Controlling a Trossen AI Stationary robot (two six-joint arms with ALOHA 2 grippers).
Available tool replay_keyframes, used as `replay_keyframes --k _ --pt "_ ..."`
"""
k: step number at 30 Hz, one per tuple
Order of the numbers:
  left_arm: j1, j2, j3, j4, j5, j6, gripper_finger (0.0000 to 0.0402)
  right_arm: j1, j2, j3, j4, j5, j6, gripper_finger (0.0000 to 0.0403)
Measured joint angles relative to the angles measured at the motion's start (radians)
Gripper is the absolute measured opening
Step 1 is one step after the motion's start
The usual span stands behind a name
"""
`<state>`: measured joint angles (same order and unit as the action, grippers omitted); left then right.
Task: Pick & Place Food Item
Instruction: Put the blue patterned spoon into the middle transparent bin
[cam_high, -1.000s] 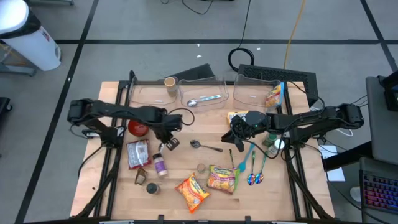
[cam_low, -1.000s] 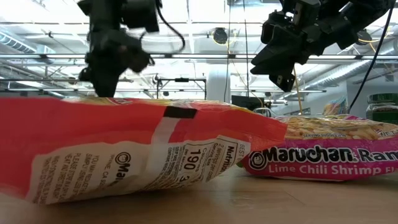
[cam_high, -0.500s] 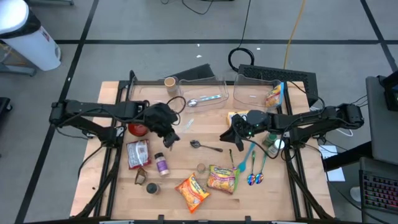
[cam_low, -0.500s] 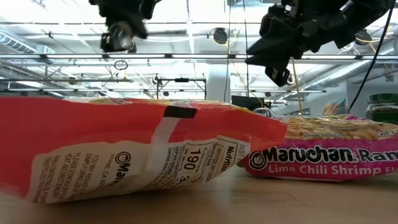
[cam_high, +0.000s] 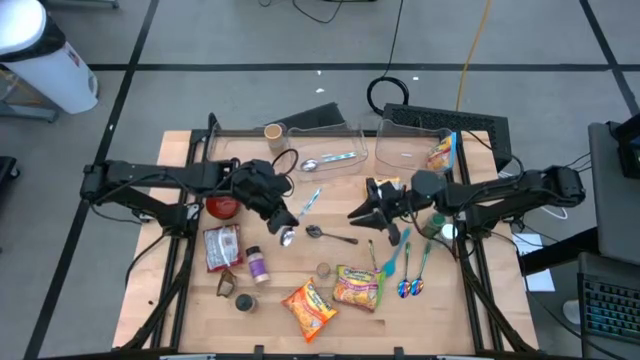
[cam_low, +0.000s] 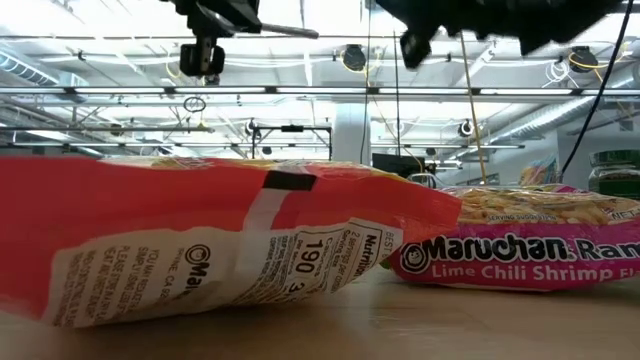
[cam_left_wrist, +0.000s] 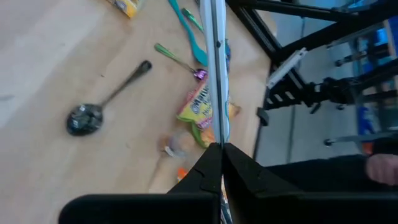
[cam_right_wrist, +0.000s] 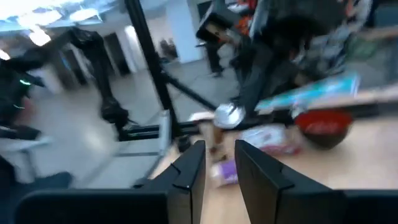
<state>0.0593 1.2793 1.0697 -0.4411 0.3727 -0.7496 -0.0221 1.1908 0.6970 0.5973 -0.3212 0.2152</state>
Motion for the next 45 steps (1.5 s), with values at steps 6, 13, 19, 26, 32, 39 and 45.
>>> replay_keyframes --k 6,13,19,26,32,39,45 --pt "0.039 0.004 0.000 0.005 0.097 -0.058 0.0006 0.086 0.019 0.265 -0.486 0.137 -0.454 0.0080" --pt "0.090 0.034 0.000 0.046 0.255 -0.142 0.0006 0.121 0.088 0.471 -0.744 0.355 -0.745 0.0122" --pt "0.105 0.097 0.000 0.106 0.363 -0.187 0.0006 0.113 0.149 0.518 -0.746 0.423 -0.849 0.0169" --pt "0.105 0.158 0.000 0.253 0.429 -0.243 0.0007 0.114 0.207 0.519 -0.771 0.431 -0.893 0.0187" --pt "0.105 0.178 0.000 0.324 0.466 -0.277 0.0006 0.114 0.253 0.518 -0.761 0.497 -0.902 0.0174" --pt "0.104 0.176 0.000 0.331 0.469 -0.281 0.0005 0.114 0.265 0.519 -0.765 0.509 -0.909 0.0126" --pt "0.108 0.176 0.000 0.329 0.471 -0.276 0.0006 0.114 0.260 0.518 -0.781 0.503 -0.916 0.0050"
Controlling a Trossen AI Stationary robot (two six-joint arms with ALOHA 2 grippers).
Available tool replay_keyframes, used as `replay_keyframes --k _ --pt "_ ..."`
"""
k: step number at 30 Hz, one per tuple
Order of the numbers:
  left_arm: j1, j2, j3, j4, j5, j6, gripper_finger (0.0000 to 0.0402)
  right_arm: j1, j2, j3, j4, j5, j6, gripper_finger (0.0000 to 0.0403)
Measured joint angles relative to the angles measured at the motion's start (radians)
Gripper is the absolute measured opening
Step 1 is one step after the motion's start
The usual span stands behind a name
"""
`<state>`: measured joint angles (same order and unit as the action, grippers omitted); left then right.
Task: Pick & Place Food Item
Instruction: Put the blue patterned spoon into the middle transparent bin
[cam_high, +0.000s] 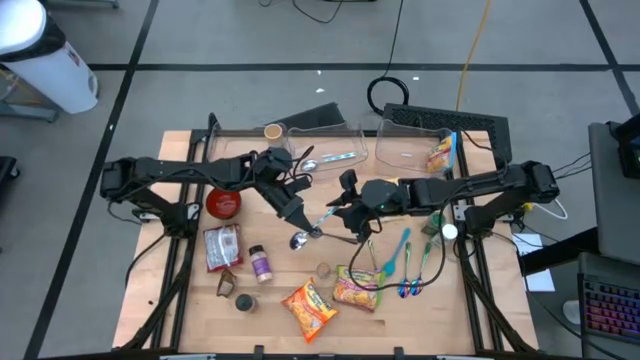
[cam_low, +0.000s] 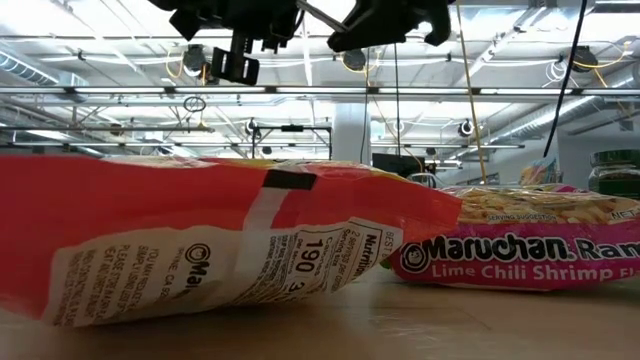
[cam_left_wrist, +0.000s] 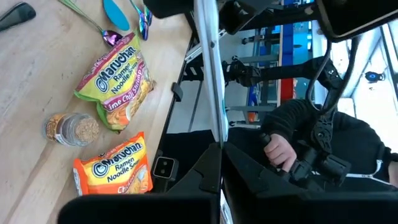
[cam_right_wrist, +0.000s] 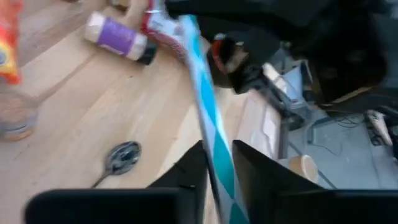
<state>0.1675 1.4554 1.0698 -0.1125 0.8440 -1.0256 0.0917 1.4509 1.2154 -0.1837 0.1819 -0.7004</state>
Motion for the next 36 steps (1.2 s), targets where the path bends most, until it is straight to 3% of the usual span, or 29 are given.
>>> replay_keyframes --k 3,16,20,28,36 --pt "0.010 -0.002 0.000 -0.005 0.008 -0.004 0.0006 0.002 0.001 -0.002 -0.012 -0.005 -0.004 0.0021" --pt "0.062 -0.001 0.000 0.011 -0.012 0.051 0.0061 -0.001 -0.001 -0.002 -0.056 0.016 0.114 0.0020" --pt "0.064 -0.001 0.000 0.032 -0.088 0.096 0.0076 -0.001 -0.001 0.001 -0.063 0.001 0.144 0.0020" --pt "0.095 0.001 0.000 0.245 -0.190 0.180 0.0121 0.000 -0.002 0.001 -0.075 -0.003 0.182 0.0020" --pt "0.196 0.000 0.000 0.467 -0.199 0.203 0.0133 -0.001 -0.002 0.001 -0.137 -0.004 0.248 0.0020"
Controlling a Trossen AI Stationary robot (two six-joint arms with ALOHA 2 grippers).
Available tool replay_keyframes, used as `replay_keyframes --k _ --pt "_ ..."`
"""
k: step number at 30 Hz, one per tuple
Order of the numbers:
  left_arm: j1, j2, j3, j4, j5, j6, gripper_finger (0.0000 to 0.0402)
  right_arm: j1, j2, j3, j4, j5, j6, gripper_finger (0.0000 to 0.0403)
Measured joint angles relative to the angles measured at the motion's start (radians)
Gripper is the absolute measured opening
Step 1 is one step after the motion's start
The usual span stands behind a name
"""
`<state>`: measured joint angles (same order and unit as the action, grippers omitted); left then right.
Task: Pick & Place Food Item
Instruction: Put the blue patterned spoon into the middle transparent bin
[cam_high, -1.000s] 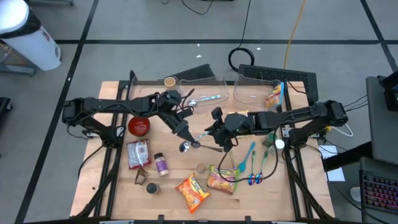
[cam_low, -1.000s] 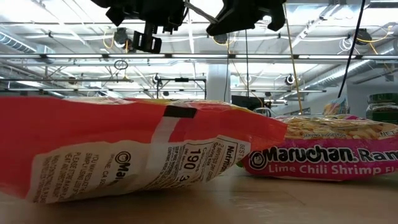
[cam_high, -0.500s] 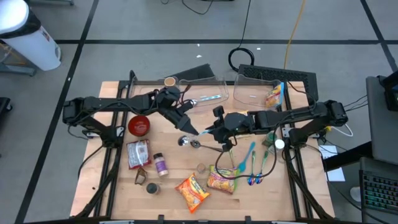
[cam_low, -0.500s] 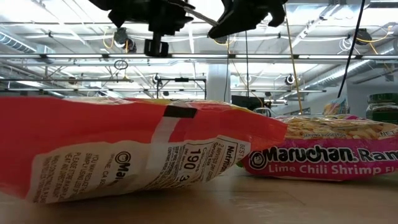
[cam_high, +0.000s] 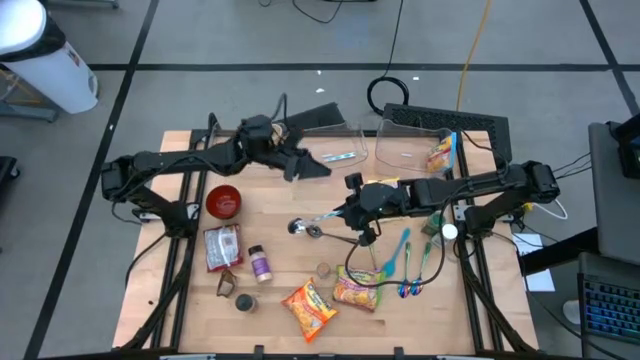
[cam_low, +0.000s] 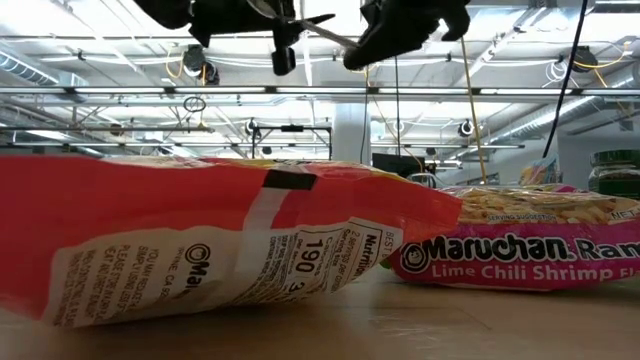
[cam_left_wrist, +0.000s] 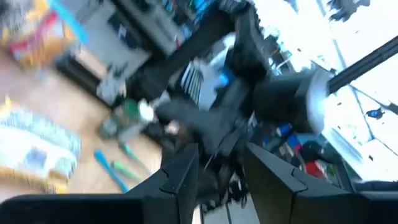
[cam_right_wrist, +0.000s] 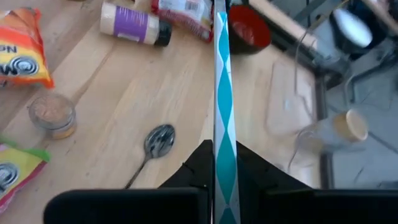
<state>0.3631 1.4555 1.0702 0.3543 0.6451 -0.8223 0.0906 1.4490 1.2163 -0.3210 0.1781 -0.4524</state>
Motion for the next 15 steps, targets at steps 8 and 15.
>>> replay_keyframes --k 8,15 --pt "0.058 0.000 0.000 0.070 -0.020 0.044 0.0134 -0.029 -0.007 0.000 -0.100 0.000 0.101 0.0019" --pt "0.104 0.000 0.000 0.069 -0.019 0.087 0.0134 -0.150 -0.048 0.000 -0.103 -0.086 0.185 0.0019"
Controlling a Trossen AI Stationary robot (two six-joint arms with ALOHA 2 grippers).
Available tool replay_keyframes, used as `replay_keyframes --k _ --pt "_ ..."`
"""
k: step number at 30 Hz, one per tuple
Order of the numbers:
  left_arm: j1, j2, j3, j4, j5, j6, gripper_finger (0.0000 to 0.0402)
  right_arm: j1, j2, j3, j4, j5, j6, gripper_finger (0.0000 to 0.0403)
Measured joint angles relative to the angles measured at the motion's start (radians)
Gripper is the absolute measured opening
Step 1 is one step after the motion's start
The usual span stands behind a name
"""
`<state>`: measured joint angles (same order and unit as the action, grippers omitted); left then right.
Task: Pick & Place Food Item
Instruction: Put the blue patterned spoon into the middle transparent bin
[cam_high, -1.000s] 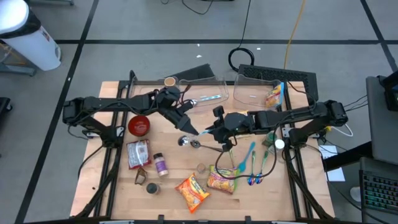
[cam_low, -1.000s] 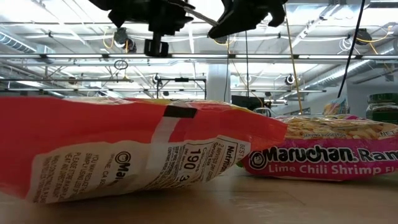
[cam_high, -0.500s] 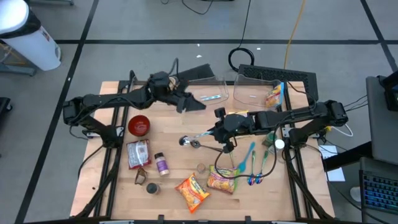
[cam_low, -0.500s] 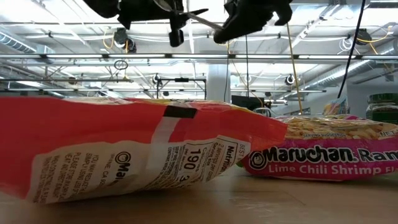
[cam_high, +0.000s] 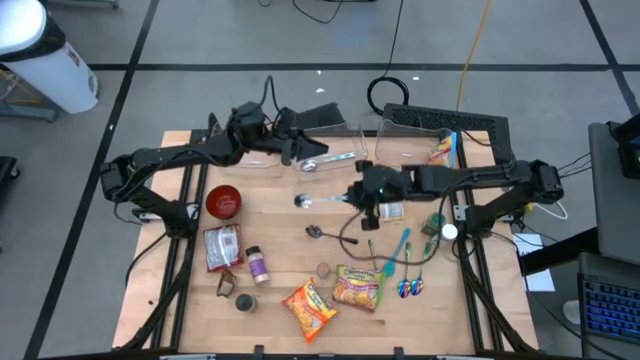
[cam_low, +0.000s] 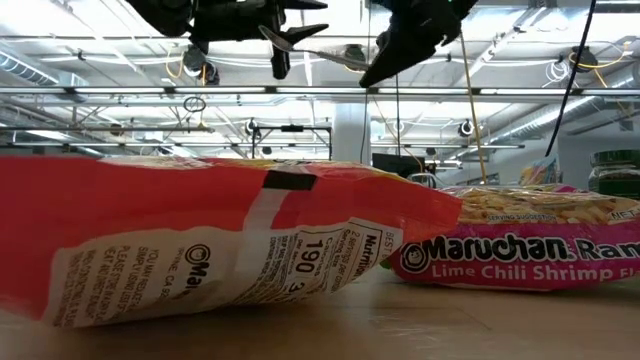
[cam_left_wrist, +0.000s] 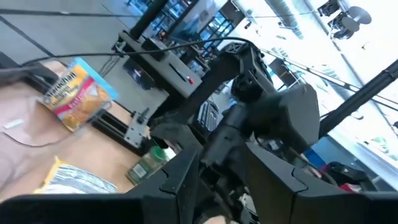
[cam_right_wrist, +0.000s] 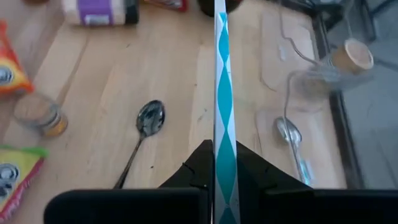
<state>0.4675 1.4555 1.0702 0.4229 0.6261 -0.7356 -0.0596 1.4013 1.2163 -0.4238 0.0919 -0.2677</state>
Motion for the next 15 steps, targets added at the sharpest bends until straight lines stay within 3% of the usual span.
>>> replay_keyframes --k 10,15 --pt "0.104 -0.001 0.000 0.001 0.014 0.099 0.0134 -0.252 -0.016 0.032 0.006 -0.073 0.030 0.0019" --pt "0.188 -0.002 0.000 0.004 0.131 0.114 0.0134 -0.382 -0.012 0.094 0.007 -0.125 0.041 0.0019"
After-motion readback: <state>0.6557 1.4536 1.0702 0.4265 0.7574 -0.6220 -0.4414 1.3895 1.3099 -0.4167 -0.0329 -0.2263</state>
